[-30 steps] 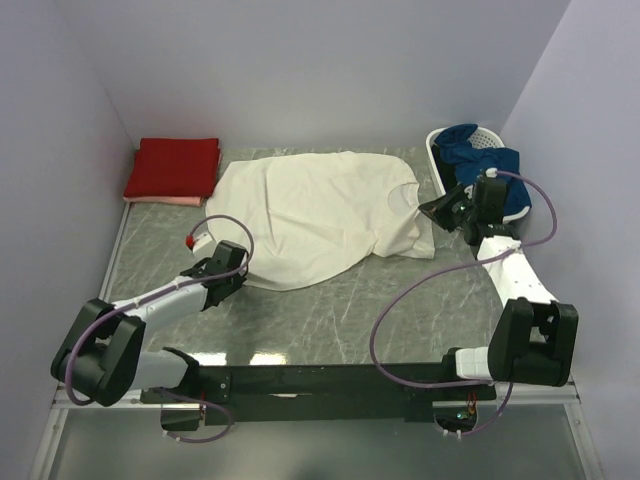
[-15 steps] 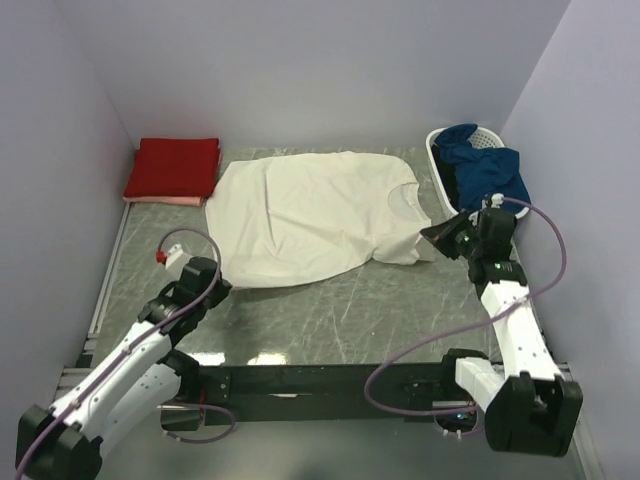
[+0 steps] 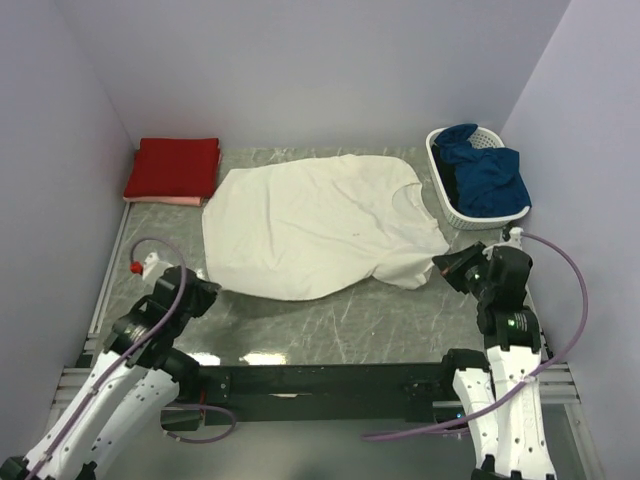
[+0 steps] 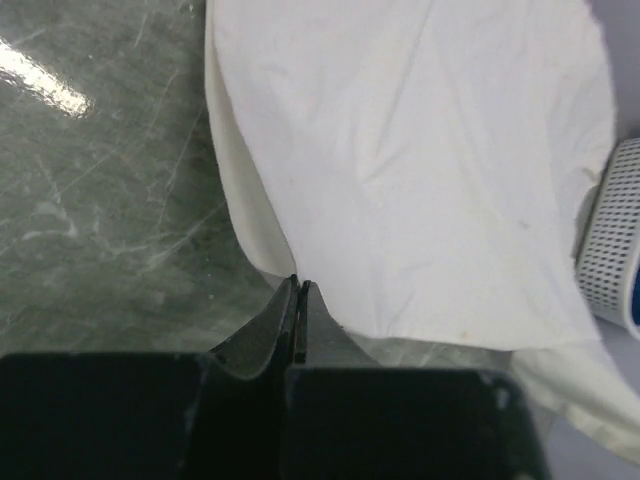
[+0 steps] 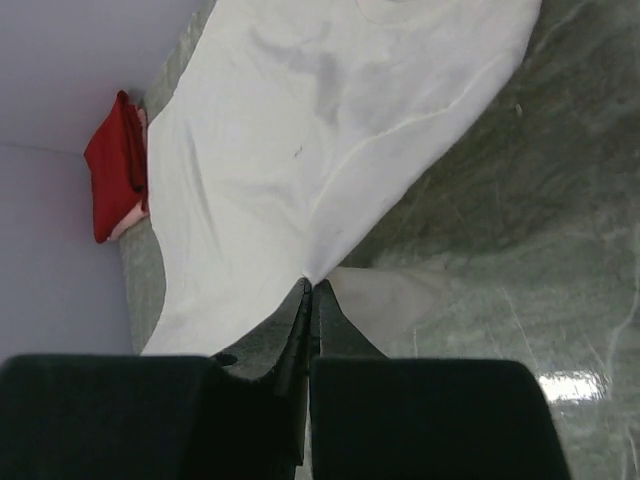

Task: Fold and stack the t-shirts
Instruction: Flatten the tshirt out, then fold the tshirt

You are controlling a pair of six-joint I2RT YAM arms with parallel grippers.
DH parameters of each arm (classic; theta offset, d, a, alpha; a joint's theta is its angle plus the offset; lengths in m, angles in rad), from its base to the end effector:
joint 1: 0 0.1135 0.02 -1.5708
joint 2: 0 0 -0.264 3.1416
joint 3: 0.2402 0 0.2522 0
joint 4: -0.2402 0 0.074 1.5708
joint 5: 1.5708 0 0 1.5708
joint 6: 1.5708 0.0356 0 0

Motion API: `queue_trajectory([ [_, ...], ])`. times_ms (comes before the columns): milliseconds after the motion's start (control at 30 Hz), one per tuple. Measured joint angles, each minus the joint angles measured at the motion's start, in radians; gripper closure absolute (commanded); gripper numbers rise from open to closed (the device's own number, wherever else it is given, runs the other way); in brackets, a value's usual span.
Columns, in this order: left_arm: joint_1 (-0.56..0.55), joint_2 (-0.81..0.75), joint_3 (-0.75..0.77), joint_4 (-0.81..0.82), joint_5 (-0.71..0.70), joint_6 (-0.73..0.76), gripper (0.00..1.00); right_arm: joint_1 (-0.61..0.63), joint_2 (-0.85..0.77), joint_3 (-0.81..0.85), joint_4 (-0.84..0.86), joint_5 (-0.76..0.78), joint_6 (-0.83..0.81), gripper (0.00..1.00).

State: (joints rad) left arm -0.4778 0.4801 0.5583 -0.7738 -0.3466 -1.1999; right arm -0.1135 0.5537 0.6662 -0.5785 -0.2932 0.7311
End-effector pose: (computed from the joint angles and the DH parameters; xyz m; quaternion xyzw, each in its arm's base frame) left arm 0.1014 -0.0389 0.2455 -0.3835 0.8089 -0.2061 0.3952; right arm 0.1290 -0.0044 0.2909 0.2752 0.7996 0.2762 0.4568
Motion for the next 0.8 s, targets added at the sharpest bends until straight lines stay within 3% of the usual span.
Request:
queue_trajectory([
  [233, 0.0, -0.12, 0.179, -0.13, -0.066, -0.021, 1.0, 0.0, -0.077, 0.001, -0.158, 0.075, 0.031, 1.0],
  [467, 0.0, -0.113, 0.158, -0.141, -0.069, -0.013, 1.0, 0.0, -0.107, 0.001, -0.26, 0.111, 0.034, 0.97],
  [633, 0.0, 0.014, 0.096, -0.048, -0.07, 0.026, 1.0, 0.0, -0.058, 0.001, -0.204, 0.095, 0.03, 0.98],
  [800, 0.0, 0.252, 0.092, 0.099, -0.079, 0.077, 1.0, 0.0, 0.178, 0.004, -0.05, 0.068, 0.029, 1.0],
])
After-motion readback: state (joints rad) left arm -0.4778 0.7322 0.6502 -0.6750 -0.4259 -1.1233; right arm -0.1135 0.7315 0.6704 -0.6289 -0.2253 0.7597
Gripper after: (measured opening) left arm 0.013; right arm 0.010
